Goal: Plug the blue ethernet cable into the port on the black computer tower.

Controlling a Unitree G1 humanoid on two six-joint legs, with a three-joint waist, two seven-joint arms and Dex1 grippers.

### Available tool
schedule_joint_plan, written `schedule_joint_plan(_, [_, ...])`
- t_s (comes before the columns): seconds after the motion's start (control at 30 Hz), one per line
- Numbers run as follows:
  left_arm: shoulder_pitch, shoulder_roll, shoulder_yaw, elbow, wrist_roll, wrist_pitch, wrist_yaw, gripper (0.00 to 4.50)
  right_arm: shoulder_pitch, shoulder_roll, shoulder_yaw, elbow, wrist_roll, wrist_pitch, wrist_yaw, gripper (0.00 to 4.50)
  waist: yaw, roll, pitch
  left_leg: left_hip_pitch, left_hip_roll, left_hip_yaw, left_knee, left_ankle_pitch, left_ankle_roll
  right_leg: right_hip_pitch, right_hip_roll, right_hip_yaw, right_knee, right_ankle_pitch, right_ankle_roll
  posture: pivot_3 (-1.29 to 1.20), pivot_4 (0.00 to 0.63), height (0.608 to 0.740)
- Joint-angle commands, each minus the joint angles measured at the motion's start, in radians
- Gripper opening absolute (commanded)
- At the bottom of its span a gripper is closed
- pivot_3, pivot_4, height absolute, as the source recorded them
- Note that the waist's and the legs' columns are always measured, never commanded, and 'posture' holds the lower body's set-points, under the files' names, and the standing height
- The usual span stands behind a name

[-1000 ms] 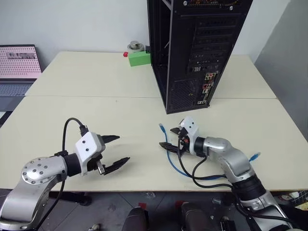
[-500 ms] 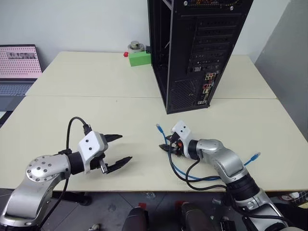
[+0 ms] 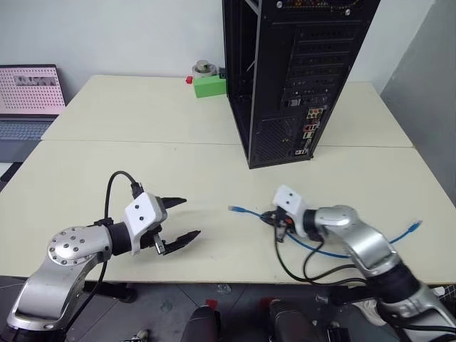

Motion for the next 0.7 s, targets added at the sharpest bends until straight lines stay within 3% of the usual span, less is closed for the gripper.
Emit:
schedule_joint_plan(0.03, [-0.008,-0.010,-0.017,-0.023,0.000,-0.019,-0.001,4.50,0.008,-0.032,-0.034,-0.032,0.003,-0.044,0.034,0.51,-0.003,0.000,0.000,0.000,0.000,0.000,0.000,0.000,0.000,0.000,0.001,0.000,0.000,0.000,0.000,0.00,0.150,0.740])
schedule_joint_plan(0.1, [-0.007,-0.014,-0.030,-0.026,0.002,-0.020,-0.004,4.50,0.012,-0.043,-0.027,-0.022,-0.006,-0.070,0.048,0.79,-0.006,0.000,0.000,0.001,0.000,0.000,0.000,0.000,0.000,0.000,0.001,0.001,0.000,0.000,0.000,0.00,0.150,0.740])
schedule_joint_plan(0.33, [-0.010,-0.015,-0.040,-0.022,0.005,-0.027,-0.007,4.50,-0.004,0.013,-0.042,-0.025,0.011,-0.080,0.033,2.59,-0.004,0.000,0.000,0.000,0.000,0.000,0.000,0.000,0.000,0.000,0.002,0.001,0.000,0.000,0.000,0.00,0.150,0.740])
schedule_joint_plan(0.7, [-0.031,-0.014,-0.055,-0.013,0.009,-0.032,-0.009,4.50,-0.068,0.158,-0.002,0.153,-0.024,-0.148,0.019,2.59,-0.002,0.000,0.000,0.000,0.000,0.000,0.000,0.000,0.000,0.000,0.001,0.001,0.000,0.001,-0.002,0.00,0.150,0.740])
